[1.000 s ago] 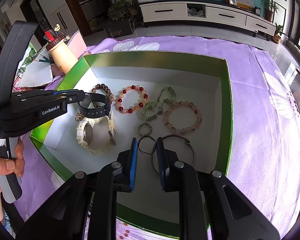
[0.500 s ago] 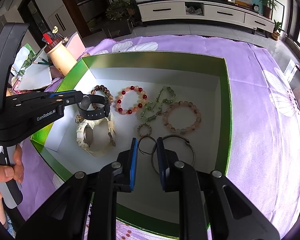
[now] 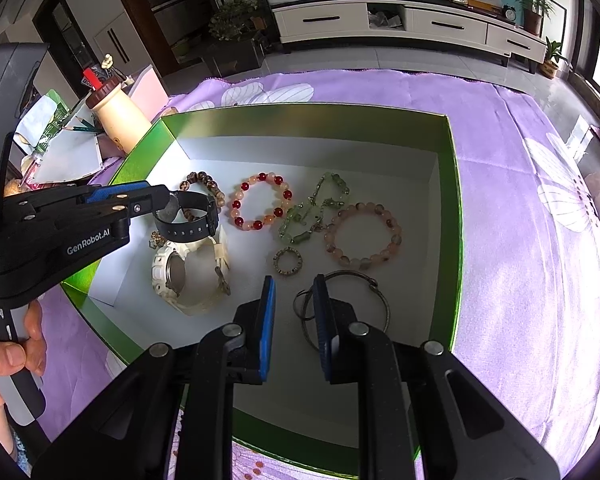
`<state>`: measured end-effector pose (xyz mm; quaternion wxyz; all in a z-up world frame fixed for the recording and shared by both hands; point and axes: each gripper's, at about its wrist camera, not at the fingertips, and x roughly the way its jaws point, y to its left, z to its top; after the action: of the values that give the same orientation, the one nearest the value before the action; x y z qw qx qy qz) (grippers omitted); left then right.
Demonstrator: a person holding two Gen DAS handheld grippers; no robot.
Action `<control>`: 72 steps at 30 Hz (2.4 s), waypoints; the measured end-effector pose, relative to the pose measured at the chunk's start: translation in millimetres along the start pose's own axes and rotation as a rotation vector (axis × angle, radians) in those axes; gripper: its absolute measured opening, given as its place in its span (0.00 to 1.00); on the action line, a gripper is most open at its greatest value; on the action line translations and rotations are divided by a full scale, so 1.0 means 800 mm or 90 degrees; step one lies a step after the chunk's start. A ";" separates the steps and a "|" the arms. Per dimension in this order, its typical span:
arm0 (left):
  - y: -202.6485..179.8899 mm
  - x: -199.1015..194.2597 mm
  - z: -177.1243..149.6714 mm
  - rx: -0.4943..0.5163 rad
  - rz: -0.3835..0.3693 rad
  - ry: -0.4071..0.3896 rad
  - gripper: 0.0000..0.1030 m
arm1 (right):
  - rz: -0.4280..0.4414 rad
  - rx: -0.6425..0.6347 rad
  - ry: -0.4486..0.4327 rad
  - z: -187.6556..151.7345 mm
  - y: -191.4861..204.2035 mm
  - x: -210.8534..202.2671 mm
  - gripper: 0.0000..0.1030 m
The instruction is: Organize jewelry
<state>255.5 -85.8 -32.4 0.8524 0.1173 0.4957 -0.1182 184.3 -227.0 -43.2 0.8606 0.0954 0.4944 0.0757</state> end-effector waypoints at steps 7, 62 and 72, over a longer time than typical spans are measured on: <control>-0.002 -0.006 -0.001 0.003 0.000 -0.003 0.24 | -0.002 0.003 -0.004 -0.001 0.000 -0.004 0.19; 0.018 -0.213 -0.016 -0.053 -0.025 -0.073 0.98 | -0.149 -0.024 -0.099 0.004 0.048 -0.176 0.99; 0.025 -0.199 -0.018 -0.053 0.029 -0.038 0.98 | -0.153 -0.016 -0.087 0.004 0.046 -0.170 0.99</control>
<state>173.4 -49.0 101.1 0.8734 0.0893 0.4717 -0.0814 117.9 -222.1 80.8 0.8964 0.0294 0.4414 -0.0285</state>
